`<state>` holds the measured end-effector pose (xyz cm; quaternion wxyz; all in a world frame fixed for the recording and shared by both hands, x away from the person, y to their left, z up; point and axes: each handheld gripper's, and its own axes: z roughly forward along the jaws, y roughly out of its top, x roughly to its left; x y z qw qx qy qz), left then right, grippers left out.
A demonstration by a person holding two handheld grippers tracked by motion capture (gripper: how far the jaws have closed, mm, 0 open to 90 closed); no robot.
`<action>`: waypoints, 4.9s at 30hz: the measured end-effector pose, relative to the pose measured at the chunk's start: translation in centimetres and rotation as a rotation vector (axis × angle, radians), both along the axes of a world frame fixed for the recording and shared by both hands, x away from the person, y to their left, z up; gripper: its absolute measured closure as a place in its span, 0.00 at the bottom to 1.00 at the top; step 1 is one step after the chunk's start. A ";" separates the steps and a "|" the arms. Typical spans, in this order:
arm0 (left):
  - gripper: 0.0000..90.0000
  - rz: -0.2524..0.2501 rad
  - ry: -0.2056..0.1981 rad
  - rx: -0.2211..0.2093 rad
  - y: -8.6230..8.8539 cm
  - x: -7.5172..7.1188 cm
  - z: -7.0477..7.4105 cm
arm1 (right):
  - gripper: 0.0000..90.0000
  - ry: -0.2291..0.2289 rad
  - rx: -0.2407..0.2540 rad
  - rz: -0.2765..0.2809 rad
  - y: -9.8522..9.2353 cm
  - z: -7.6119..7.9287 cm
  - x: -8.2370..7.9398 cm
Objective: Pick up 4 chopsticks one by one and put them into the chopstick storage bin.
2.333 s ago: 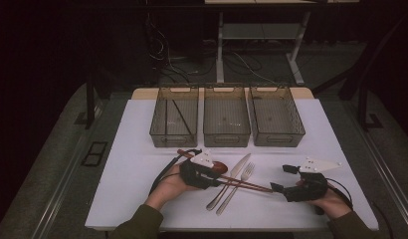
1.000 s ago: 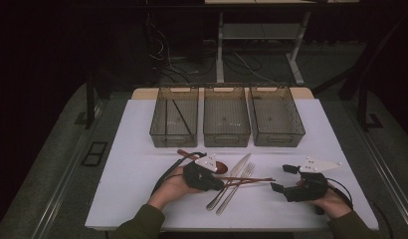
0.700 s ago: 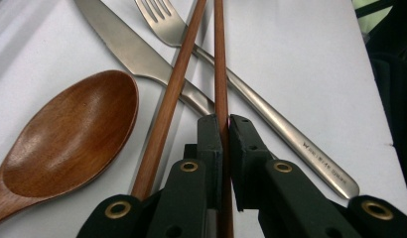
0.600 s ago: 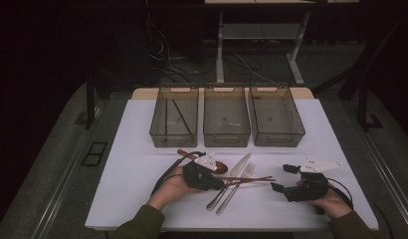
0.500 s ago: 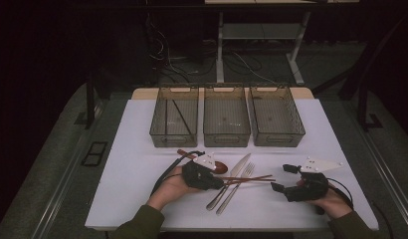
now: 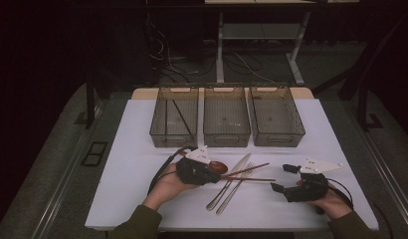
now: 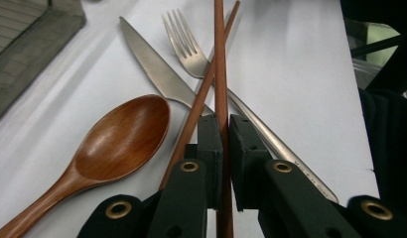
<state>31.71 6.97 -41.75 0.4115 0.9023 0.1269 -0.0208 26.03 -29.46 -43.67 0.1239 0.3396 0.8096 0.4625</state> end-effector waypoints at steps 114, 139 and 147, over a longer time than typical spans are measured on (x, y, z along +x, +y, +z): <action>0.86 0.836 -0.041 0.094 10.7 15.7 3.2 | 0.16 0.000 -0.024 -0.015 0.0 -0.3 0.1; 0.52 0.622 -0.091 -0.106 9.2 12.1 5.9 | 0.16 -0.002 -0.028 -0.016 0.0 -0.3 0.1; 0.44 0.497 -0.091 -0.109 7.5 9.4 6.0 | 0.16 0.000 -0.030 -0.017 0.0 -0.3 0.1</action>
